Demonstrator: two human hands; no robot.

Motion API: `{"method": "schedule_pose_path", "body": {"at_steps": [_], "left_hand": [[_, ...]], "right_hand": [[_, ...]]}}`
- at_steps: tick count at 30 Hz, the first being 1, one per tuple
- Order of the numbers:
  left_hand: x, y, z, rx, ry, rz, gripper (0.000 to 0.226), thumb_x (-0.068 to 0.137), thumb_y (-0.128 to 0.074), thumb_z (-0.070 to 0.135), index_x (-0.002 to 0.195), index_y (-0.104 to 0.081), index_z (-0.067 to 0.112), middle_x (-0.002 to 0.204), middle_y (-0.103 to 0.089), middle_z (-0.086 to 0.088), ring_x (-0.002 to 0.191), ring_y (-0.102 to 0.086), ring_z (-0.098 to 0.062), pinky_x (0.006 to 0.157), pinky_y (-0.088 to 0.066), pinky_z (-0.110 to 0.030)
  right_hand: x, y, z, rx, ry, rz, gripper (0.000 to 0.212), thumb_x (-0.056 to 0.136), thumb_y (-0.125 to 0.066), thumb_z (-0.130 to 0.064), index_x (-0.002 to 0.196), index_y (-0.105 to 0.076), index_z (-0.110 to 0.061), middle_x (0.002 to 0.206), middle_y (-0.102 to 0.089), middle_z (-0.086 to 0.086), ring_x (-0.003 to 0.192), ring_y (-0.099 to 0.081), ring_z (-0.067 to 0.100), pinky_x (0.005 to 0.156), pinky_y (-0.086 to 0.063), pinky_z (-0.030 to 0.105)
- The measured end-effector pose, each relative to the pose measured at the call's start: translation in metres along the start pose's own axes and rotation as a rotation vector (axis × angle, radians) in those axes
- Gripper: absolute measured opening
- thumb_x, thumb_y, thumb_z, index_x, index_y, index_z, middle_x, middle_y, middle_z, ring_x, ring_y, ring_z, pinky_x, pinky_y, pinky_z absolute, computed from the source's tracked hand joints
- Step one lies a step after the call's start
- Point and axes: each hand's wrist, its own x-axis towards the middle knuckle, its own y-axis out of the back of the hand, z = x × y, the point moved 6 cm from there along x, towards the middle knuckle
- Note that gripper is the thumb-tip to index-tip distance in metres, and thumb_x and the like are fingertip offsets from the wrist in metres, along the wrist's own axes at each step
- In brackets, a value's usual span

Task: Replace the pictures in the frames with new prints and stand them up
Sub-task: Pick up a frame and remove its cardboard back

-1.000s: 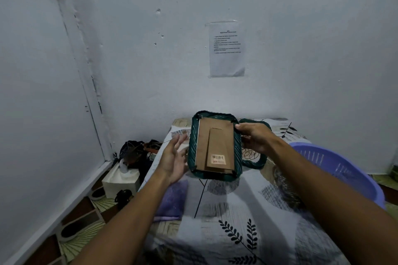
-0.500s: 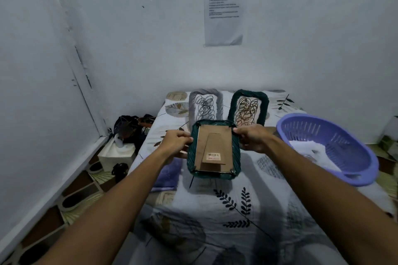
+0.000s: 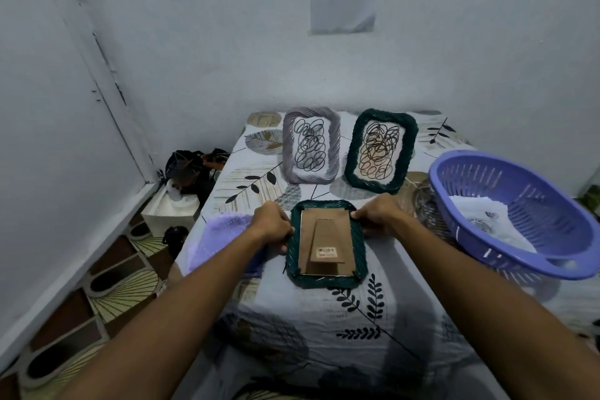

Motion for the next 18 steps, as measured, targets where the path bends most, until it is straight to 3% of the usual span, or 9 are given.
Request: {"method": "schedule_pose_path", "body": {"at_steps": [5,9,14,18], "left_hand": [[0.01,0.002,0.003,0.155,-0.014,0.03,0.007,0.084,-0.068,0.001,0.081,-0.071,-0.005,0.077,-0.071,-0.021,0.059,-0.07,-0.026,0.058,-0.06,-0.038],[0.018,0.014,0.013,0.258,-0.068,0.101,0.015,0.081,-0.069,0.012,0.091,-0.072,0.0,0.089,-0.071,-0.014,0.077,-0.066,-0.023,0.065,-0.05,-0.027],[0.029,0.014,0.025,0.211,-0.131,0.132,0.016,0.084,-0.072,0.021,0.089,-0.073,0.007,0.082,-0.065,-0.005,0.075,-0.059,-0.016,0.066,-0.041,-0.026],[0.039,0.002,0.022,0.226,-0.145,0.137,0.029,0.08,-0.076,0.037,0.086,-0.071,0.01,0.084,-0.069,-0.006,0.079,-0.064,-0.019,0.073,-0.051,-0.031]], "right_hand": [[0.009,-0.002,-0.006,-0.192,0.049,0.017,0.026,0.075,-0.08,-0.011,0.069,-0.058,0.0,0.065,-0.064,0.019,0.049,-0.059,0.027,0.051,-0.057,0.038],[0.013,0.001,-0.017,-0.37,0.198,0.083,0.028,0.078,-0.078,-0.021,0.074,-0.066,0.004,0.074,-0.07,0.019,0.066,-0.067,0.031,0.068,-0.059,0.047],[0.017,-0.011,-0.021,-0.369,0.275,0.079,0.022,0.081,-0.074,-0.028,0.08,-0.068,-0.006,0.076,-0.069,0.011,0.073,-0.068,0.027,0.073,-0.058,0.047],[0.021,-0.015,-0.017,-0.398,0.271,0.122,0.029,0.075,-0.078,-0.036,0.077,-0.069,-0.008,0.078,-0.069,0.008,0.076,-0.065,0.024,0.076,-0.057,0.044]]}}
